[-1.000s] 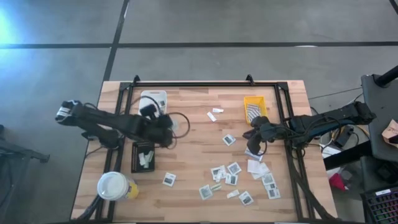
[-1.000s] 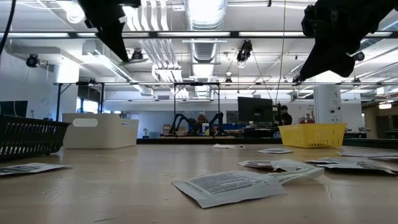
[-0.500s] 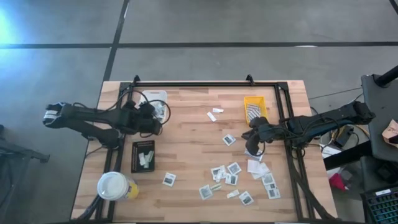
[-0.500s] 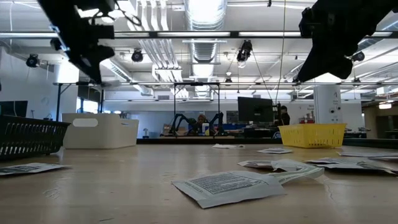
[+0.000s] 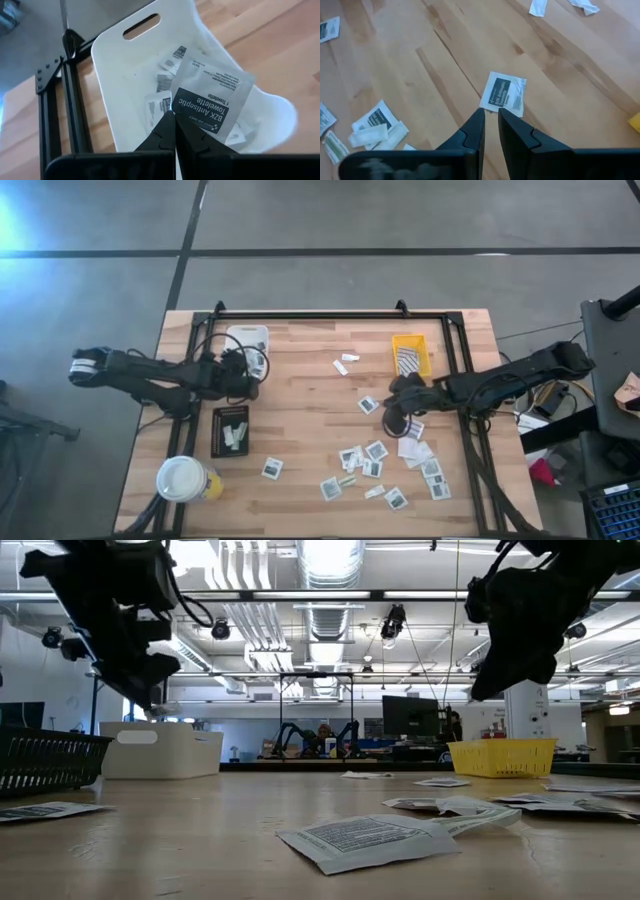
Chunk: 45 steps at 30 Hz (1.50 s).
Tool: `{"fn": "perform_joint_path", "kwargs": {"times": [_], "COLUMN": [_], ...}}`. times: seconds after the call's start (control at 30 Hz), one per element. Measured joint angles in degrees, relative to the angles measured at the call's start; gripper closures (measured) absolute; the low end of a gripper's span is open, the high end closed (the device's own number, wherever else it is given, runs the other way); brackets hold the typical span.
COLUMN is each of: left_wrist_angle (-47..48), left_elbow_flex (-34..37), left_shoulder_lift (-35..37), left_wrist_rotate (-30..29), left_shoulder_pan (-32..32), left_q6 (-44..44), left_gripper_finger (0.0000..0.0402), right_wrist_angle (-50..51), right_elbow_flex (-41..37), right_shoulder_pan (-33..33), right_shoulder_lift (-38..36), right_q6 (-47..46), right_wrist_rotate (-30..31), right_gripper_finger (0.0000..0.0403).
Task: Pick & Place First Aid Supplies
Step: Put the gray towelette pack into the white bin, then put the blue bandage pack into the yellow bin
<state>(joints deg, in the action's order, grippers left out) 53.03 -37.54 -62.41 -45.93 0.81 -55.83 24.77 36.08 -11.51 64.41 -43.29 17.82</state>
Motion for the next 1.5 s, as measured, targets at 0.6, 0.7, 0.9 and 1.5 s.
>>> {"fn": "perform_joint_path", "kwargs": {"times": [0.6,0.7,0.9,1.5], "left_wrist_angle": [-2.56,-2.57,-2.74,-2.9], "left_elbow_flex": [2.43,2.43,2.43,-0.25], "left_shoulder_lift": [-0.02,-0.02,-0.02,-0.02], "left_wrist_rotate": [-0.17,-0.46,-2.7,-2.47], "left_shoulder_pan": [7.01,7.0,7.0,7.07], "left_q6": [-1.51,-1.13,0.93,6.63], "left_gripper_finger": [0.0401,0.0401,0.0388,0.028], "right_wrist_angle": [-11.76,-11.85,-11.8,-11.73], "right_elbow_flex": [0.83,1.02,1.02,1.91], "right_shoulder_pan": [-5.74,-5.84,-5.79,-5.93], "right_shoulder_lift": [0.87,0.87,0.87,0.87], "right_q6": [7.44,7.54,7.5,9.29], "right_wrist_rotate": [-0.22,-0.26,-0.26,-0.22], "right_gripper_finger": [0.0351,0.0351,0.0351,0.0351]}}
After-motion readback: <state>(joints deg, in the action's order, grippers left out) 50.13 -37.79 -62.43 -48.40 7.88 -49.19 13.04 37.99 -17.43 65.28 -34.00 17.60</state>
